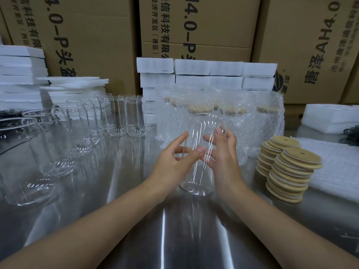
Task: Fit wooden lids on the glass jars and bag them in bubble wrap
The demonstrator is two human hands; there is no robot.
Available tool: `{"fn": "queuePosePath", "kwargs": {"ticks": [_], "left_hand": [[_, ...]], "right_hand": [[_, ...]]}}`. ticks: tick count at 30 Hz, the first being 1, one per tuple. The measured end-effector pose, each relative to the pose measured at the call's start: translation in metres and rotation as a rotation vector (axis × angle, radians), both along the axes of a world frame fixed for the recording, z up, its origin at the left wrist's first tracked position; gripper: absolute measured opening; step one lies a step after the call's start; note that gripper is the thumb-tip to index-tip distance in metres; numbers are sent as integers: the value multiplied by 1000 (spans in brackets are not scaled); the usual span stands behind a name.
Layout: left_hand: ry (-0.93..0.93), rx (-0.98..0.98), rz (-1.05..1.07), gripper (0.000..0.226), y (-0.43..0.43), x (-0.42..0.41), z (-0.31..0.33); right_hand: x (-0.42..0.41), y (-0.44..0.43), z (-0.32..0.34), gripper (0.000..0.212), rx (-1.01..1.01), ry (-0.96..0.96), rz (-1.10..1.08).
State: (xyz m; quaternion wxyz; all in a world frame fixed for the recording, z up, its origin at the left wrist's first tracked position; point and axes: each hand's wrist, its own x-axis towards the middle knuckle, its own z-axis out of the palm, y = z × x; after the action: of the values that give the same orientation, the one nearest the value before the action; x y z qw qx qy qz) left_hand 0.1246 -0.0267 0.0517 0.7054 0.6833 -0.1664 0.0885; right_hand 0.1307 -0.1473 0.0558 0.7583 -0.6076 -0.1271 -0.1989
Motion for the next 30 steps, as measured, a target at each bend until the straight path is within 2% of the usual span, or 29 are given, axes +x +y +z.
{"fn": "queuePosePath", "kwargs": {"ticks": [2, 6, 9, 10, 12, 13, 15, 17, 19, 22, 24, 26, 30], "left_hand": [[37, -60, -52, 78, 0, 1, 1], [115, -127, -129, 84, 2, 3, 1], [151, -150, -155, 80, 2, 3, 1], [164, -152, -160, 68, 2, 2, 1], [212, -137, -167, 30, 1, 5, -1], [247, -131, -171, 20, 1, 5, -1], [291, -136, -184, 25, -1, 5, -1], [245, -104, -191, 55, -3, 2, -2], [145, -76, -172, 75, -3, -1, -3], [48, -99, -88, 78, -5, -3, -4], [24, -107, -30, 76, -7, -3, -3], [14, -107, 7, 74, -5, -2, -4], [5, -82, 53, 76, 3, 1, -5]], "right_hand": [[0, -1, 1, 79, 40, 18, 27], [0, -2, 2, 64, 92, 52, 50], [0, -2, 2, 70, 94, 50, 32], [0, -1, 3, 72, 89, 49, 24], [-1, 0, 3, 74, 53, 49, -7], [-2, 1, 2, 73, 11, 45, -30], [-4, 2, -1, 64, -84, -3, -84], [-7, 3, -2, 60, -209, -50, -107], [-9, 0, 4, 67, -345, -49, -73], [-14, -13, 25, 75, -636, -73, -36], [-15, -31, 40, 68, -931, -183, -287], [-15, -52, 51, 59, -1097, -217, -617], [-17, -90, 61, 57, -1057, 53, -1007]]}}
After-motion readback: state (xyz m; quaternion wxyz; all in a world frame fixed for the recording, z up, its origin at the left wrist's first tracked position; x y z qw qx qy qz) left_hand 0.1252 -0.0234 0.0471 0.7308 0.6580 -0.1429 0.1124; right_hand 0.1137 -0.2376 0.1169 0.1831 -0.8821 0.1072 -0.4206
